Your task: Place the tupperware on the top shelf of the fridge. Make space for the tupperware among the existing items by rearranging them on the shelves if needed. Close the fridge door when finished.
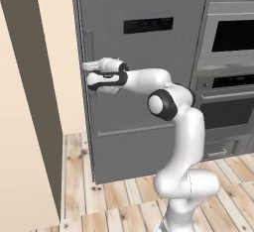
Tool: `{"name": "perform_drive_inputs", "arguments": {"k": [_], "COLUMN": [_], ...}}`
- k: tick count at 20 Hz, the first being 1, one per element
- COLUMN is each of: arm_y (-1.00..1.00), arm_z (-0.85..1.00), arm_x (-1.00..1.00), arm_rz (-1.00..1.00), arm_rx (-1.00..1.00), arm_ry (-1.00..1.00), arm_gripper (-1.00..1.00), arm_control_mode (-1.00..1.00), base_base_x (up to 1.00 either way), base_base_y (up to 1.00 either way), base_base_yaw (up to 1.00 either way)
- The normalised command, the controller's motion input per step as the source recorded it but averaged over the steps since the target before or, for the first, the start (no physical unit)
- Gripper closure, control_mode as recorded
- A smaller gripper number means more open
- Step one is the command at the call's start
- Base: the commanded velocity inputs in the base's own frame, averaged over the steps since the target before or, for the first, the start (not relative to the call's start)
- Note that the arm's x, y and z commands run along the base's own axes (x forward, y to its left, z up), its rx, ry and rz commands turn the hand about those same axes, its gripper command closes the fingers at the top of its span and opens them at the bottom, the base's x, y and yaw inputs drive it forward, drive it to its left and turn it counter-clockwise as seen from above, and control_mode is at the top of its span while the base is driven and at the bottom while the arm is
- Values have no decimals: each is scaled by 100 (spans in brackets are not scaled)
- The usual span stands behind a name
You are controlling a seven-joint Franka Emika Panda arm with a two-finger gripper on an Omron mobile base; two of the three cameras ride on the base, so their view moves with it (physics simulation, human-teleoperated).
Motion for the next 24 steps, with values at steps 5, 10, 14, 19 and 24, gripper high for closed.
{"name": "perform_drive_inputs", "arguments": {"k": [5,10,14,19,24], "arm_y": [25,22,5,0,0], "arm_z": [0,0,0,0,0], "arm_x": [100,100,100,57,0], "arm_rz": [-36,-34,-29,-9,0], "arm_rx": [-10,-7,-3,0,0], "arm_ry": [0,0,3,12,0], "arm_gripper": [-100,-100,-100,-100,-100], "arm_control_mode": [-100,-100,-100,-100,-100], "base_base_x": [0,0,0,0,0], "base_base_y": [0,0,0,0,0], "base_base_yaw": [0,0,0,0,0]}}
